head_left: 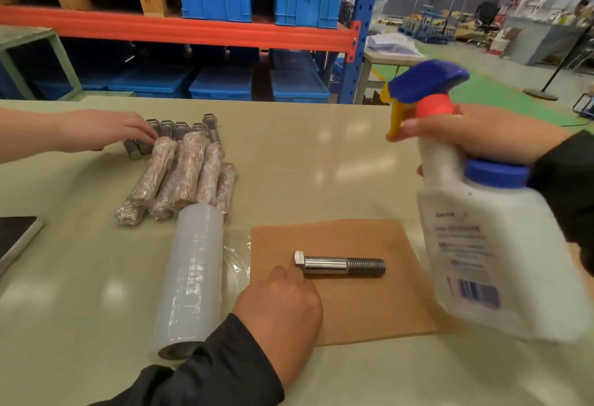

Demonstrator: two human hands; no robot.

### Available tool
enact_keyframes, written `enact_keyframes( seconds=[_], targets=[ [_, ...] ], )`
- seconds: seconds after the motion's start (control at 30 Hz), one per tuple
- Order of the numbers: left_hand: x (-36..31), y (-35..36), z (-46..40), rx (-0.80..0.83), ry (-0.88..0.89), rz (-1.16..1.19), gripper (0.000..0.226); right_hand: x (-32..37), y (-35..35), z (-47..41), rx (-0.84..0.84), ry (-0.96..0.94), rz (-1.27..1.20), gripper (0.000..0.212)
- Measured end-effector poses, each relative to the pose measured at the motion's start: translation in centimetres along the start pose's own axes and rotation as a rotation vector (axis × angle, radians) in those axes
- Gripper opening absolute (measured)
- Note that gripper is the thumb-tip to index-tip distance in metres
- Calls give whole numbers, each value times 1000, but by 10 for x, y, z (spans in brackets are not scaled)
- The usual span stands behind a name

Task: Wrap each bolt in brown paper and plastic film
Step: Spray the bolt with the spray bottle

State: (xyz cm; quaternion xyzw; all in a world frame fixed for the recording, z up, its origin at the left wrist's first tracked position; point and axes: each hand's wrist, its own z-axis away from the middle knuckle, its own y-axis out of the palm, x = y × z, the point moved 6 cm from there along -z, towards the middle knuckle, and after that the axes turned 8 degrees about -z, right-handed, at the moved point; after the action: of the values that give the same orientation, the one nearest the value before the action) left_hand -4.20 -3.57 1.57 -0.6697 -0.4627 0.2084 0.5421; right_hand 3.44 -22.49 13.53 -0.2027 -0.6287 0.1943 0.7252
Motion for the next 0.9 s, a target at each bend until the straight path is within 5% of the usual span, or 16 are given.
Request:
enact_keyframes(
  seconds=[0.17,0.3,0.5,0.67,0.8,0.9],
  targets=[
    [0,3,0,8,22,-16,33,-34,48,51,479,107,229,65],
    [-3,0,1,92,113,-1,13,-58,68,70,641,156,209,60],
    [2,8,-1,256,126,39,69,-53,69,73,630,107,194,60],
    [5,10,2,393,159,55,67,-29,30,52,287,5,422,67],
    [9,-4,-1,298,125,21,39,-6,-10,14,-126,-103,303,39],
    [15,-18,-5,163,90,97,24,-1,-36,-18,-347,-159,225,41]
  ],
)
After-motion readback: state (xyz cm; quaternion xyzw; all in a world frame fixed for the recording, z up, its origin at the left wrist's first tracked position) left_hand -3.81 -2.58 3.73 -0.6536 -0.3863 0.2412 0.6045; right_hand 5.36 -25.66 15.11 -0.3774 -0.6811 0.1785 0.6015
